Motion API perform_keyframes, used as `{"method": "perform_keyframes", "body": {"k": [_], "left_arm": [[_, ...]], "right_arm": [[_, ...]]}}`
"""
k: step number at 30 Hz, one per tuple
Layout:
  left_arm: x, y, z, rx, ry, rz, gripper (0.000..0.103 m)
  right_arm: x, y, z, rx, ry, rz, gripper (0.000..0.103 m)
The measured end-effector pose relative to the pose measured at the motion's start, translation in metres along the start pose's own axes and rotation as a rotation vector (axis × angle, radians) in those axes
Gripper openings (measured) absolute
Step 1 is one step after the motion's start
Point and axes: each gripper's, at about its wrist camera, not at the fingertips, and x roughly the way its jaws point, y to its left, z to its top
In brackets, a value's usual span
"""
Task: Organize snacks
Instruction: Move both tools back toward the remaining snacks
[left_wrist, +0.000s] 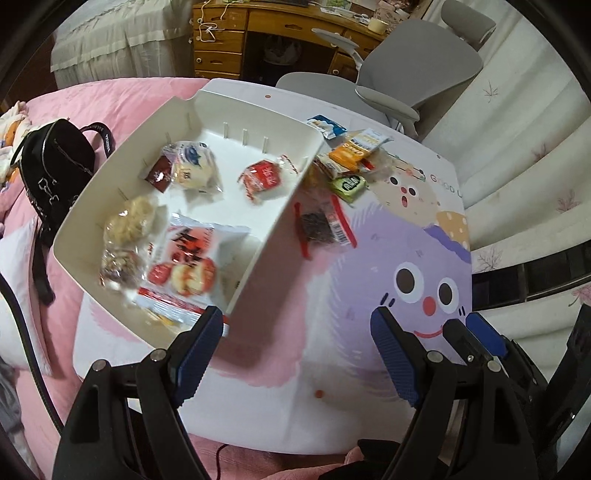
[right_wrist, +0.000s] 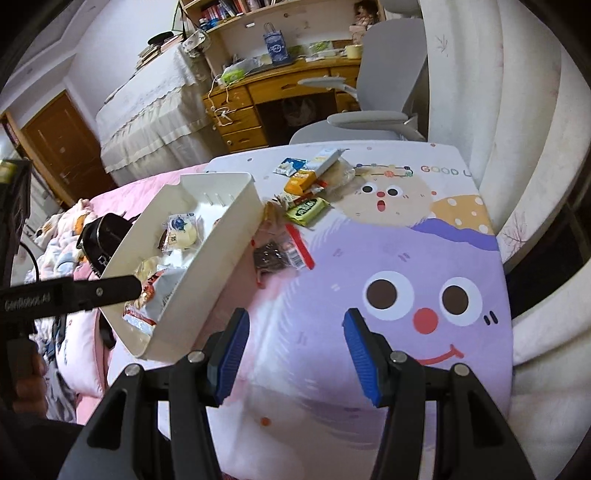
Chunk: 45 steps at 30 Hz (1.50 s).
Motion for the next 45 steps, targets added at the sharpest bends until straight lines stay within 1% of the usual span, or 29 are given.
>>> {"method": "perform_keyframes", "body": {"k": [4, 10, 12, 15, 21, 24, 27, 30, 35, 39, 42, 45], "left_arm": [[0.007, -0.018, -0.002, -0.020, -0.011, 0.029, 0.081], [0.024, -0.038, 0.002, -0.047, -0.041, 0.023, 0.081], [0.034, -0.044, 0.006, -0.063, -0.040, 0.016, 0.081], [0.053, -0.053, 0.013, -0.080, -0.038, 0.030, 0.081], [0.095, -0.063, 0.031, -0.153, -0.048, 0.059, 0.081], [0.111, -0.063, 0.040, -0.193, -0.072, 0.072, 0.081], [0.124, -0.064, 0.048, -0.213, -0.113, 0.107, 0.081], [0.138, -0.065, 0.056, -0.217, -0.163, 0.146, 0.081], [0.161, -0.065, 0.063, -0.206, -0.205, 0.165, 0.081], [0.174, -0.064, 0.064, -0.204, -0.240, 0.170, 0.081], [0.184, -0.064, 0.063, -0.208, -0.250, 0.201, 0.080], [0.191, -0.062, 0.063, -0.211, -0.255, 0.230, 0.080]], "right_arm": [[0.001, -0.024, 0.009, 0.017, 0.025, 0.033, 0.053], [0.007, -0.052, 0.031, 0.063, 0.056, 0.063, 0.053], [0.012, -0.058, 0.041, 0.069, 0.068, 0.058, 0.053], [0.019, -0.064, 0.057, 0.061, 0.075, 0.040, 0.053], [0.042, -0.076, 0.092, 0.043, 0.097, 0.058, 0.053], [0.060, -0.081, 0.115, 0.044, 0.105, 0.068, 0.053], [0.079, -0.085, 0.136, 0.047, 0.108, 0.086, 0.053], [0.102, -0.086, 0.160, 0.043, 0.107, 0.102, 0.053], [0.143, -0.081, 0.194, 0.016, 0.087, 0.133, 0.053], [0.176, -0.076, 0.212, -0.022, 0.083, 0.140, 0.053], [0.199, -0.074, 0.220, -0.028, 0.091, 0.143, 0.053], [0.220, -0.072, 0.224, -0.023, 0.125, 0.154, 0.053]]}}
